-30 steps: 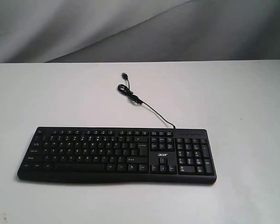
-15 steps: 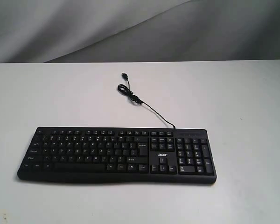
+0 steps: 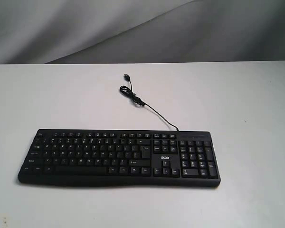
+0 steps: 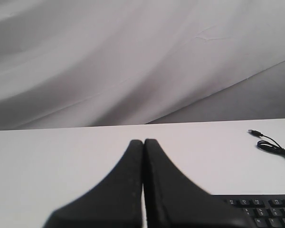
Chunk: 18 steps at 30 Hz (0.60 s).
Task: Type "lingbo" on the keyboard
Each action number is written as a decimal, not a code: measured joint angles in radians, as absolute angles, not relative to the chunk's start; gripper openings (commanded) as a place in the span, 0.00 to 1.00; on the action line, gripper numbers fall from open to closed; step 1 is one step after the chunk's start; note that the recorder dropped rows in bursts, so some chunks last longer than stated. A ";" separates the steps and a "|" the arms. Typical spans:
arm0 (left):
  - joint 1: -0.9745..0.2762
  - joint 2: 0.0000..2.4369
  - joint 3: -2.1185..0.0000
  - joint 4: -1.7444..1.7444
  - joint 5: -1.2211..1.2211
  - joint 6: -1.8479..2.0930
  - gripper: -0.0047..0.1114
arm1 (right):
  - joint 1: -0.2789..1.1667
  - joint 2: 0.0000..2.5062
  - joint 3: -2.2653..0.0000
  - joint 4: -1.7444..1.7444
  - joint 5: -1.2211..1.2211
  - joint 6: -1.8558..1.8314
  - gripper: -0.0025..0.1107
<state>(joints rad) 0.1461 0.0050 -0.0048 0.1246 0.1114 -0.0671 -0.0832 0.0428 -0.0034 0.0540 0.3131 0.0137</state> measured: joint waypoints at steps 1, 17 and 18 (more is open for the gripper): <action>0.146 0.005 -0.005 0.125 0.111 -0.067 0.04 | -0.083 0.043 -0.003 0.054 0.317 0.015 0.02; 0.146 0.005 -0.005 0.125 0.111 -0.067 0.04 | -0.083 0.043 -0.003 0.052 0.322 0.015 0.02; 0.146 0.005 -0.005 0.125 0.111 -0.067 0.04 | -0.083 0.043 -0.003 0.052 0.322 0.015 0.02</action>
